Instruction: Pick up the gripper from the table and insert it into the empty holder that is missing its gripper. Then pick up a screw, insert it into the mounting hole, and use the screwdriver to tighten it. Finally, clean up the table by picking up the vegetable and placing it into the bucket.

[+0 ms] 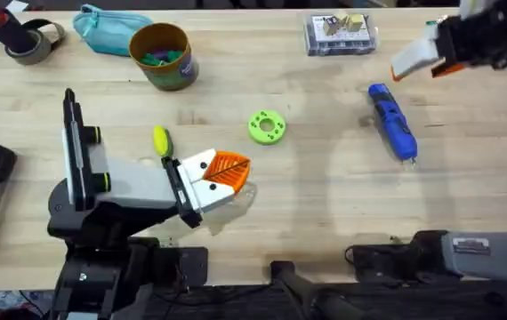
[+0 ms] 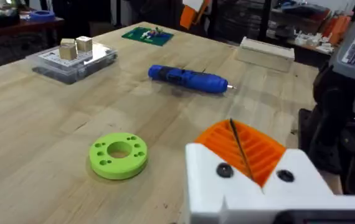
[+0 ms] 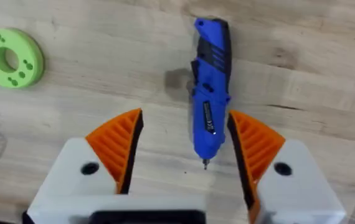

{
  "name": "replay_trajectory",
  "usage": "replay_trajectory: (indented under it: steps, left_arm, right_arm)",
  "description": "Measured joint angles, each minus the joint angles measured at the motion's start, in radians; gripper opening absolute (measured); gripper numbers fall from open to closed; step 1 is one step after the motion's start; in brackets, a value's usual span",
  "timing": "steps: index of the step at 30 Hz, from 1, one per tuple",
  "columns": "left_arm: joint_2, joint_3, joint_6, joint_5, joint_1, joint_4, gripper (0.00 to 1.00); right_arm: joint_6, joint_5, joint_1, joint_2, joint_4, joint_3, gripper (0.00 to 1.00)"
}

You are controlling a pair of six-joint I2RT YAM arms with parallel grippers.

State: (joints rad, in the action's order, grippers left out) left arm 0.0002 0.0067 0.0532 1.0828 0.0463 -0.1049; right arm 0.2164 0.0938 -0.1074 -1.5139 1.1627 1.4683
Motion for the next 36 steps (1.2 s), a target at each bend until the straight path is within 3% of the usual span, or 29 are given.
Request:
replay_trajectory:
  steps: [5,12,36]
  left_arm:
    - [0.000,0.000,0.000,-0.002,0.000,0.000,0.013]
    - [0.000,0.000,0.000,-0.003,0.000,0.000,0.013]
    - [0.000,0.000,0.000,-0.003,0.000,0.000,0.013]
  right_arm:
    - [0.002,-0.009,-0.004,0.086,-0.051,-0.099,0.839]
    - [0.002,-0.018,-0.008,0.077,-0.082,-0.112,0.839]
    - [0.073,-0.134,-0.007,-0.263,-0.150,-0.119,0.839]
